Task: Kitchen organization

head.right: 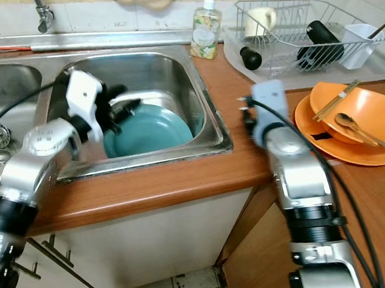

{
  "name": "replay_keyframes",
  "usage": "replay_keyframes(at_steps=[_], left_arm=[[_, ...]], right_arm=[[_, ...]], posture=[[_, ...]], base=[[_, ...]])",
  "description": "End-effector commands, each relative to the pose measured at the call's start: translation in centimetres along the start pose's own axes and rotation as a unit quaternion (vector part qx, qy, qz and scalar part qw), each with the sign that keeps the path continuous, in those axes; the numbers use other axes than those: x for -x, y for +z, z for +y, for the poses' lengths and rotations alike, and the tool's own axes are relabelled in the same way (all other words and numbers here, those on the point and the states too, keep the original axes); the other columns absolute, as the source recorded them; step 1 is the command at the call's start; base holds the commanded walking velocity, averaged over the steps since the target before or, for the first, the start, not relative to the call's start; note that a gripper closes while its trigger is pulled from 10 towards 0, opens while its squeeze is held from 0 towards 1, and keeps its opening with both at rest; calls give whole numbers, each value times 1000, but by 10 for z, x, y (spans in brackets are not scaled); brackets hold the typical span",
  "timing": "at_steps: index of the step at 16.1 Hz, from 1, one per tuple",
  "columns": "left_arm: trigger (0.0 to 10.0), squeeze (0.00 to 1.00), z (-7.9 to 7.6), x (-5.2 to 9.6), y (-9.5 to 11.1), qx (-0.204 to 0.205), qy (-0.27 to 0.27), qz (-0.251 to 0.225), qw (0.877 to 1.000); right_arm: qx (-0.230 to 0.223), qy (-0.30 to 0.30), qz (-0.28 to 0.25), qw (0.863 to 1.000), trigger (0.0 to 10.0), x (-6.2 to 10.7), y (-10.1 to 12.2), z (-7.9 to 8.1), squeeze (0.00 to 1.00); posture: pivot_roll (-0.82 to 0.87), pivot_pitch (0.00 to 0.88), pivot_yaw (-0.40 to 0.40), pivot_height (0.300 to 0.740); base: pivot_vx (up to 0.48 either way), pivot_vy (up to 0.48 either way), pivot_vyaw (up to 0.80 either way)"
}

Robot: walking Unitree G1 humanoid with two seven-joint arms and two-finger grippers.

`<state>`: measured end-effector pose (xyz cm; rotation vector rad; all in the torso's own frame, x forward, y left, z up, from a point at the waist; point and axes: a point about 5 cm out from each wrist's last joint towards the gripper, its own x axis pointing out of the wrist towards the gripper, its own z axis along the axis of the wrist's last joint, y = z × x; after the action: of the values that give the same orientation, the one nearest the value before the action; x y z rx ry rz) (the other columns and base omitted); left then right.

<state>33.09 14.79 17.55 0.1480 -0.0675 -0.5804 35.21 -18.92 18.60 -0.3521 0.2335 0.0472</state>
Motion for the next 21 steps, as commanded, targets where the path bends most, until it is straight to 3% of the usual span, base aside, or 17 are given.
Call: replay_keyframes(at_steps=[1, 3, 4, 5, 6, 17, 21], left_arm=[[10000, 0, -4, 1, 3, -4, -21, -1, 1000], [10000, 0, -20, 8, 1, 12, -75, 0, 997], [10000, 0, -30, 12, 1, 22, -109, 1, 994], [10000, 0, -30, 12, 1, 22, -109, 1, 994], [10000, 0, -37, 14, -1, 23, -135, 8, 991], [10000, 0, -53, 20, 2, 33, -184, 13, 982], [10000, 0, -53, 22, 3, 32, -184, 15, 982]], right_arm=[[-1, -15, -2, 1000, 10000, 0, -2, -5, 1000], [2, -43, 7, 999, 10000, -1, -9, -15, 953], [2, -56, 13, 998, 10000, -3, -13, -20, 282], [2, -56, 13, 998, 10000, -3, -13, -20, 282], [3, -63, 20, 998, 10000, -3, -17, -22, 0], [-20, -66, 76, 995, 10000, -16, -36, -35, 0], [-104, -28, 109, 988, 10000, -22, -34, -35, 0]], posture=[[-139, 0, 34, 740], [-146, 0, 40, 740], [-146, 0, 40, 740], [-146, 0, 40, 740], [-149, 0, 40, 740], [-150, 0, 40, 740], [-147, 0, 36, 740]], base=[[0, 0, 0], [0, 0, 0], [0, 0, 0], [0, 0, 0], [0, 0, 0], [0, 0, 0], [0, 0, 0]])
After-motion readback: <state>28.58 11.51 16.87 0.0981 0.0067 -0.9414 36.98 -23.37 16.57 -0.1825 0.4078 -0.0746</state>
